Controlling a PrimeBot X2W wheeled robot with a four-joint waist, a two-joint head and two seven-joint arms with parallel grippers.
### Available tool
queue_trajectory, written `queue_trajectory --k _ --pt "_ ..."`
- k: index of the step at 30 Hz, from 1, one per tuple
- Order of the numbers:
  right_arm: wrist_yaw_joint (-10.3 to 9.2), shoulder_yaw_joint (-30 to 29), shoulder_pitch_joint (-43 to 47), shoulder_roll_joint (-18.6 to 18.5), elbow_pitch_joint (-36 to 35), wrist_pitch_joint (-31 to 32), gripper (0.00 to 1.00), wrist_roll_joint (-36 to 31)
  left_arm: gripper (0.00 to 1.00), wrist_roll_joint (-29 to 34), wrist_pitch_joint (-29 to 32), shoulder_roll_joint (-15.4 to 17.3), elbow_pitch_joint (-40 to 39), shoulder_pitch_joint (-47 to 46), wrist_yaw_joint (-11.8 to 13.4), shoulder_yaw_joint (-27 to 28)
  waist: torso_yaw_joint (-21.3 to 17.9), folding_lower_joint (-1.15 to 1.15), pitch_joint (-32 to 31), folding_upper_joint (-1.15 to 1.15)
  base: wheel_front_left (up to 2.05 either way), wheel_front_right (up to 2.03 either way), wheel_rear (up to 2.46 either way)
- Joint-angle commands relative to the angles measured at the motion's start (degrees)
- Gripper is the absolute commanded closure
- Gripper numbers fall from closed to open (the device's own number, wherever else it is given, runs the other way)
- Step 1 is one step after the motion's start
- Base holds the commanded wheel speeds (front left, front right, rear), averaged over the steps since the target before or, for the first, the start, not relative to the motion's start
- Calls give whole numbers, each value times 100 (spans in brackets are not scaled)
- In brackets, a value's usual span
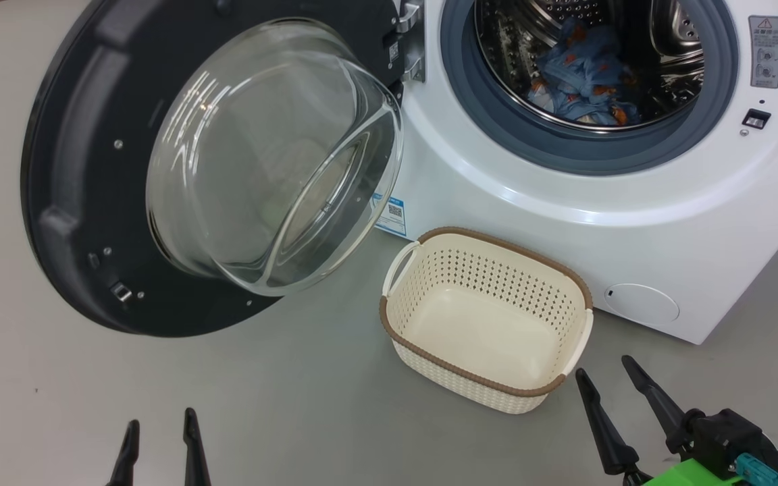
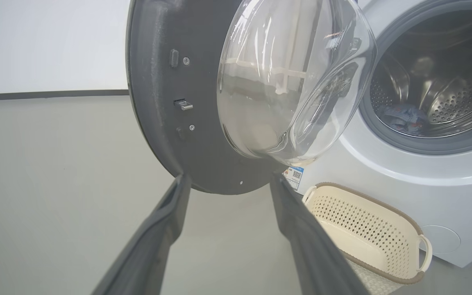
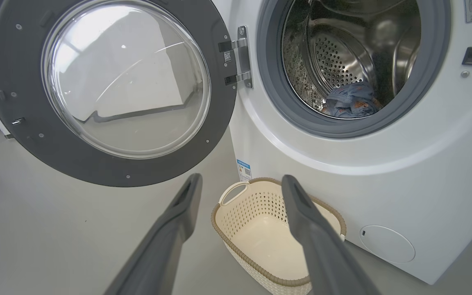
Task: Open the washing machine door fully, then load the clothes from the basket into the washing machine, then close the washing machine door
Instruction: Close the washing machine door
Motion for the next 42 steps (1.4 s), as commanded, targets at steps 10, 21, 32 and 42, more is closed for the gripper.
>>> queue_trajectory --k 10,21,32,42 --pt "9 280 -387 -108 -46 -27 0 127 20 -288 -37 51 -271 24 157 367 33 0 57 0 0 0 0" --pt "9 63 -183 4 -109 -27 0 112 100 -1477 -37 51 76 -527 -428 2100 20 0 49 0 0 0 0" --pt "9 27 -173 54 -127 -27 0 96 100 -2863 309 1226 2034 -2239 -787 3622 3 0 98 0 0 0 0" --pt "9 -127 -52 116 -209 -27 0 63 100 -4371 1322 2078 3920 -4299 -543 4533 -41 0 201 0 0 0 0"
